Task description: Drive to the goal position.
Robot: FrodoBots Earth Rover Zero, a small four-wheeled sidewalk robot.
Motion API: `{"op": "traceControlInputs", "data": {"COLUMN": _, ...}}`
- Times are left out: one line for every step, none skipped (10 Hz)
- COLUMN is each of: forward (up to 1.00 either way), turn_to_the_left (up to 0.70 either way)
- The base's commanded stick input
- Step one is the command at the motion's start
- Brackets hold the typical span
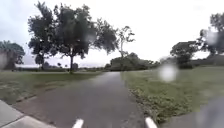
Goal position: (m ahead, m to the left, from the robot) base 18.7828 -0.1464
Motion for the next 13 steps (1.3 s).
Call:
{"op": "traceControlInputs", "data": {"forward": 0.85, "turn_to_the_left": 0.0}}
{"op": "traceControlInputs", "data": {"forward": 0.85, "turn_to_the_left": 0.0}}
{"op": "traceControlInputs", "data": {"forward": 0.85, "turn_to_the_left": 0.0}}
{"op": "traceControlInputs", "data": {"forward": 0.85, "turn_to_the_left": 0.0}}
{"op": "traceControlInputs", "data": {"forward": 0.85, "turn_to_the_left": 0.0}}
{"op": "traceControlInputs", "data": {"forward": 0.85, "turn_to_the_left": 0.0}}
{"op": "traceControlInputs", "data": {"forward": 0.85, "turn_to_the_left": 0.0}}
{"op": "traceControlInputs", "data": {"forward": 0.85, "turn_to_the_left": 0.0}}
{"op": "traceControlInputs", "data": {"forward": 0.85, "turn_to_the_left": 0.0}}
{"op": "traceControlInputs", "data": {"forward": 0.85, "turn_to_the_left": 0.0}}
{"op": "traceControlInputs", "data": {"forward": 0.85, "turn_to_the_left": 0.0}}
{"op": "traceControlInputs", "data": {"forward": 0.85, "turn_to_the_left": 0.0}}
{"op": "traceControlInputs", "data": {"forward": 0.85, "turn_to_the_left": 0.0}}
